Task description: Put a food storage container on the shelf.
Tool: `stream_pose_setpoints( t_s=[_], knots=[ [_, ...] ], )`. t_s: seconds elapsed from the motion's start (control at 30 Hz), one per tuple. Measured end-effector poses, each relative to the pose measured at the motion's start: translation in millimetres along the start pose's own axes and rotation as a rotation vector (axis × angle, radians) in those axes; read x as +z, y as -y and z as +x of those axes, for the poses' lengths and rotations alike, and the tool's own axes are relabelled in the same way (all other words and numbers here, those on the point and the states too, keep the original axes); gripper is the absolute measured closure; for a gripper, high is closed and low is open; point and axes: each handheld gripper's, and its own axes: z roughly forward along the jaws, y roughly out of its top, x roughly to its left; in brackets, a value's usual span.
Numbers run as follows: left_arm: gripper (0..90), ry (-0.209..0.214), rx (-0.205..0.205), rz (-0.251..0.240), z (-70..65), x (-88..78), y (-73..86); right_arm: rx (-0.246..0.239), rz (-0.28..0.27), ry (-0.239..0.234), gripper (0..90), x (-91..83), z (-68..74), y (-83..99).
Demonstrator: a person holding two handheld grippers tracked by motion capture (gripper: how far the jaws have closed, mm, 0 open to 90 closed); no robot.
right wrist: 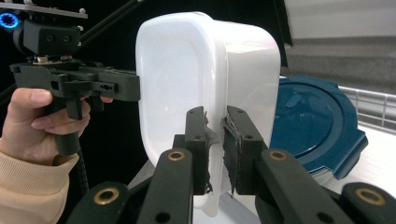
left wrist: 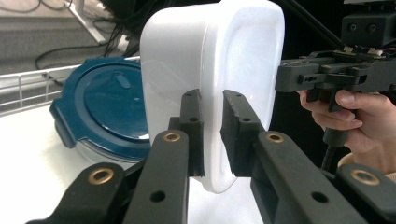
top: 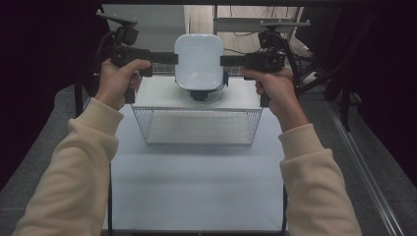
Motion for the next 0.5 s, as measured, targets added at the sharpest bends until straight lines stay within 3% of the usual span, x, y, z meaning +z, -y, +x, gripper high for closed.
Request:
stream_pose_setpoints(
  t_s=[0.17, 0.3, 0.5],
  knots=[
    [79.3, -0.006, -0.049, 0.035, 21.1, 14.2, -3.3, 0.054, 0.036, 0.015, 79.4, 17.3, -17.8, -1.7],
    [79.3, 0.013, -0.088, 0.036, 34.1, 21.2, -5.2, 0.086, 0.056, 0.02, 79.2, 26.3, -29.4, -3.6],
    [78.5, 0.034, -0.166, 0.028, 47.1, 29.5, -14.3, 0.188, 0.065, -0.019, 77.9, 32.1, -46.5, -10.8]
  ],
)
